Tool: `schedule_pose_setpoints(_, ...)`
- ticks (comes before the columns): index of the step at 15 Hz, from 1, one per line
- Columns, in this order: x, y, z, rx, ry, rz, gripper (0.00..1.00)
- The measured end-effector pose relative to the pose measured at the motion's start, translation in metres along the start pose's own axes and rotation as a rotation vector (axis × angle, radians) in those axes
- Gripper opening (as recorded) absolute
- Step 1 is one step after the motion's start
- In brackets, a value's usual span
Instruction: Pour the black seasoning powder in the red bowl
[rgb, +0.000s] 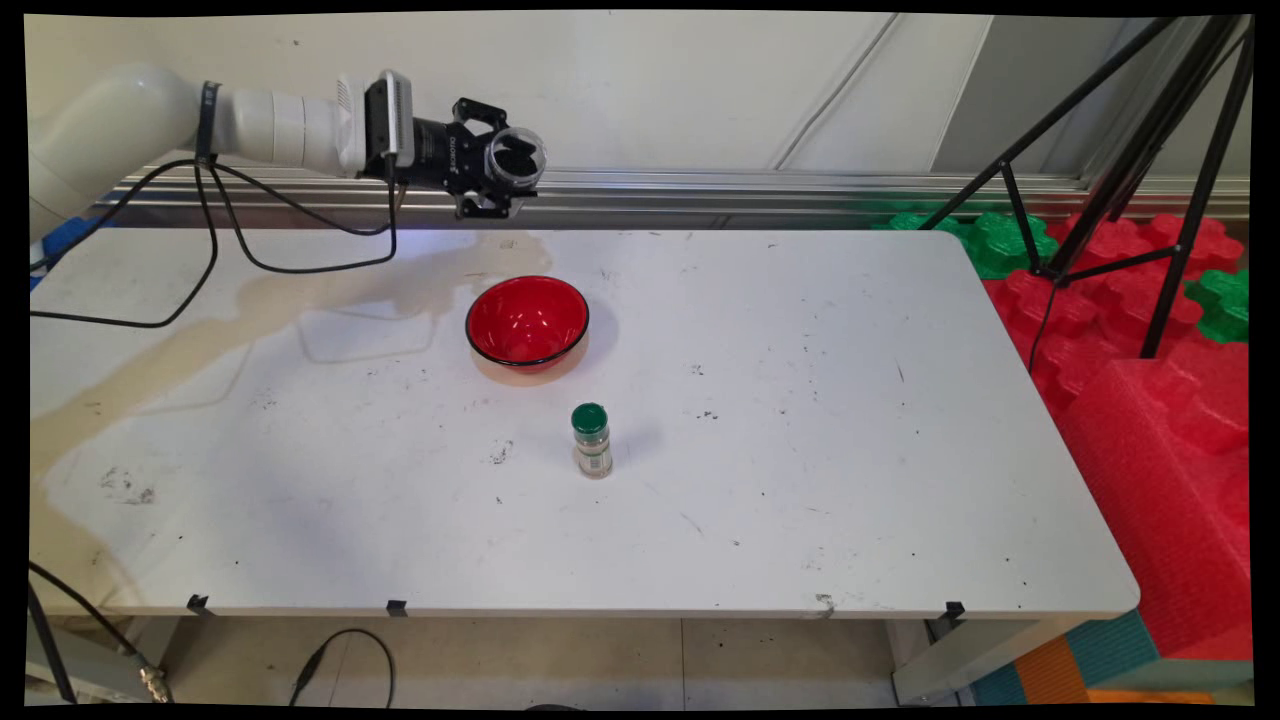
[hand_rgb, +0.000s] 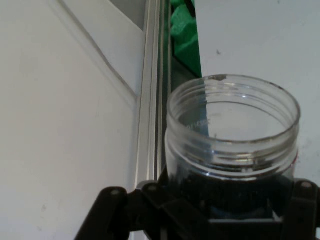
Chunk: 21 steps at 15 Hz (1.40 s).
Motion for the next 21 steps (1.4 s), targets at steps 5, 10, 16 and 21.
schedule_pose_setpoints(5, -0.006, 0.007, 0.007, 0.008, -0.028, 0.140, 0.00)
schedule_pose_setpoints(10, -0.009, 0.016, 0.008, 0.009, -0.035, 0.259, 0.00)
schedule_pose_setpoints(16, -0.009, 0.030, 0.006, -0.007, -0.029, 0.371, 0.00)
schedule_pose_setpoints(21, -0.008, 0.044, 0.004, -0.026, -0.015, 0.484, 0.00)
